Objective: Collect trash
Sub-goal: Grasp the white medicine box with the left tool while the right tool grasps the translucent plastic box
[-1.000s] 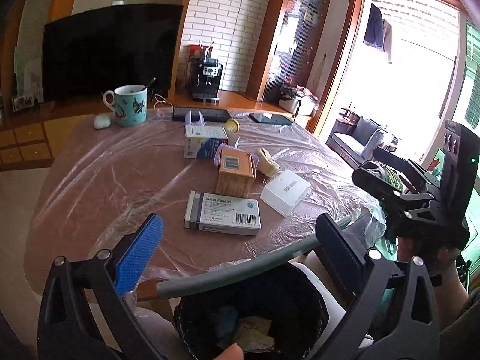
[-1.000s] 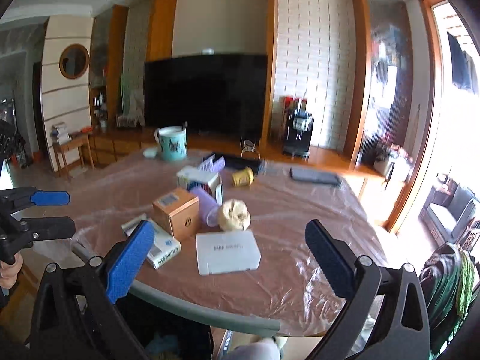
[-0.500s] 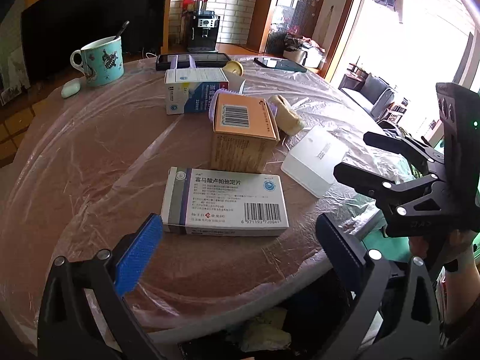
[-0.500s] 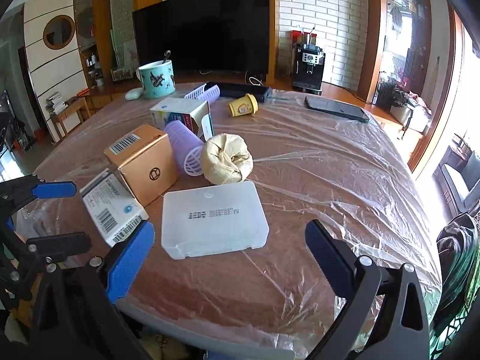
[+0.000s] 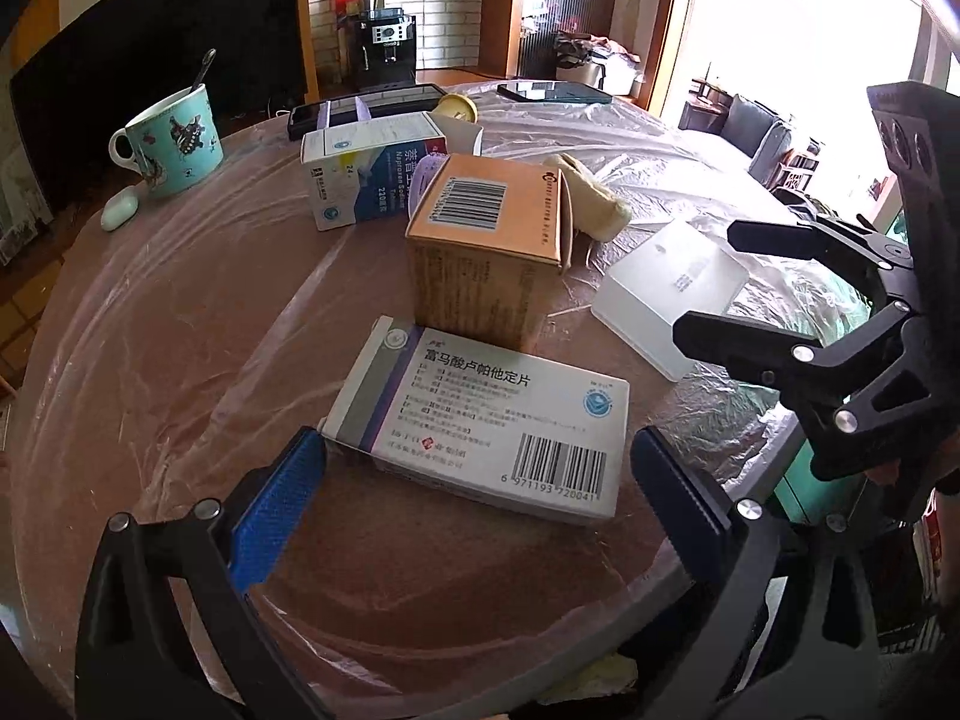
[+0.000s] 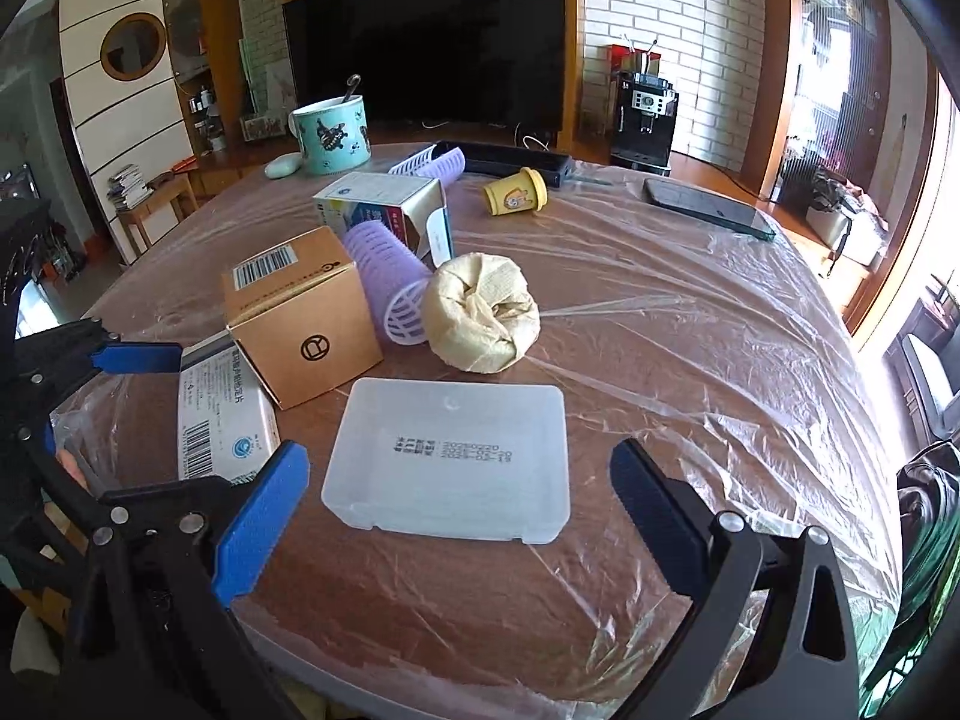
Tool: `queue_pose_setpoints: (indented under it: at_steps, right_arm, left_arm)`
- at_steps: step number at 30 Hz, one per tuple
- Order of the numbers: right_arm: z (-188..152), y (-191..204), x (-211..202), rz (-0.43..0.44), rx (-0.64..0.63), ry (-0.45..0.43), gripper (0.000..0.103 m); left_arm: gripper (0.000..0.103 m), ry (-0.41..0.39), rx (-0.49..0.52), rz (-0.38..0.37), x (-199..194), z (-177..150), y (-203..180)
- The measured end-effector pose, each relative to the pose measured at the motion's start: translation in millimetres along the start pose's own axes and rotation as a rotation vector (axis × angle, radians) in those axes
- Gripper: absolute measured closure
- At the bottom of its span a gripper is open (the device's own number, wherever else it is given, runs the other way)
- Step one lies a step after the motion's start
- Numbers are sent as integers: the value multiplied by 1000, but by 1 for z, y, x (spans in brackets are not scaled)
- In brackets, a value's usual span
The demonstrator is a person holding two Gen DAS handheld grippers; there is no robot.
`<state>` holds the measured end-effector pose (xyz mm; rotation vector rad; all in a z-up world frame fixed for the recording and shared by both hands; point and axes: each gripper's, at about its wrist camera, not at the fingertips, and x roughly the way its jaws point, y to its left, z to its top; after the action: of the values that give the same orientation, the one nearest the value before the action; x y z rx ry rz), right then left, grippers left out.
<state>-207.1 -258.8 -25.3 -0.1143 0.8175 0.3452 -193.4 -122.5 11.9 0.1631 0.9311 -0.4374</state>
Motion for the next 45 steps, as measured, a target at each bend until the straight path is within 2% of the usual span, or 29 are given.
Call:
queue_pose_setpoints:
  at_steps: [3, 6, 9, 11, 14, 17, 18, 22, 23, 26, 28, 32, 37, 41, 45]
  right_arm:
    - [0, 0, 5, 0, 10, 13, 4]
    - [1, 1, 12, 11, 22, 33, 4]
    - [1, 1, 14, 13, 25, 41, 4]
    - [1, 2, 15, 11, 26, 40, 4]
    - [1, 3, 16, 0, 24, 39, 4]
    - [0, 1, 17, 7, 32, 43, 4]
    - [0, 0, 17, 11, 32, 44, 4]
    - [1, -2, 16, 9, 31, 45, 4]
    - [1, -2, 15, 10, 34, 43, 4]
    - [1, -4, 12, 5, 45, 28, 4]
    - [1, -6, 12, 4, 53, 22, 4]
    - [0, -11, 12, -28, 68, 27, 4]
    - [-2, -22, 13, -21, 101, 36, 4]
    - [-4, -28, 12, 11, 115, 30, 4]
    - [-4, -24, 12, 2, 85, 27, 4]
  left_arm:
    - [1, -3, 21, -11, 2, 3, 1]
    - [1, 28, 68, -42, 8, 4, -3]
    - [1, 41, 93, -24, 11, 5, -6]
    - [1, 45, 81, -31, 10, 6, -6]
    - [1, 75, 4, -17, 11, 9, -2]
    - [1, 57, -64, -50, 5, 8, -1]
    - [1, 42, -52, -44, 3, 8, -4]
    - [1, 28, 58, 58, 2, 12, -12]
    - [1, 30, 58, 57, 0, 14, -11]
    - [1, 54, -23, -19, -4, 18, -6]
    - [1, 76, -87, -31, 0, 19, -2]
    - [1, 98, -208, -11, 10, 17, 4]
    - [2, 72, -212, 19, 11, 17, -1]
    - [10, 64, -171, 60, 9, 14, -3]
    - [19, 52, -160, 82, 6, 13, 4]
